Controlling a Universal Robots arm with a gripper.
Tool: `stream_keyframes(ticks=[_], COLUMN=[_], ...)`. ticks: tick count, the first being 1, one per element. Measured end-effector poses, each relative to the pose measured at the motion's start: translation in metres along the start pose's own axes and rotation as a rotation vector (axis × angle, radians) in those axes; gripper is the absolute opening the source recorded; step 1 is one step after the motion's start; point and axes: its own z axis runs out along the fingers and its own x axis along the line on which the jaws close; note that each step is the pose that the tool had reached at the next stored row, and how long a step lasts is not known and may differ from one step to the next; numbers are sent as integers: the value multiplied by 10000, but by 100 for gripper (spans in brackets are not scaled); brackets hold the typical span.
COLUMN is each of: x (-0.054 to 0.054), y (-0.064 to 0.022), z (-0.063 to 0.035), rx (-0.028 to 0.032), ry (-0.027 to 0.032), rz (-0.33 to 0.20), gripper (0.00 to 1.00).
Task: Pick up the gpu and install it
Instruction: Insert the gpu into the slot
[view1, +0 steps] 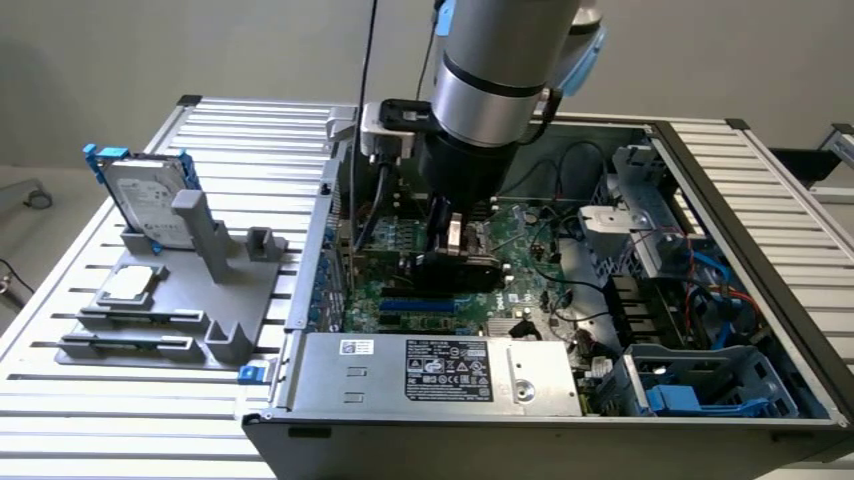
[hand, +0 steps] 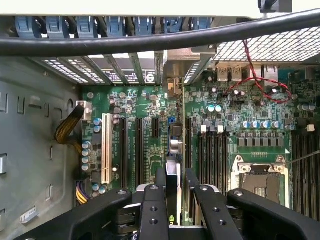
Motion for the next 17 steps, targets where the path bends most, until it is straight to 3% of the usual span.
stream_keyframes(ticks=[17], x=[41], y=[40], z=[77], rx=[1], ry=[-1], rz=[-1], gripper=[27])
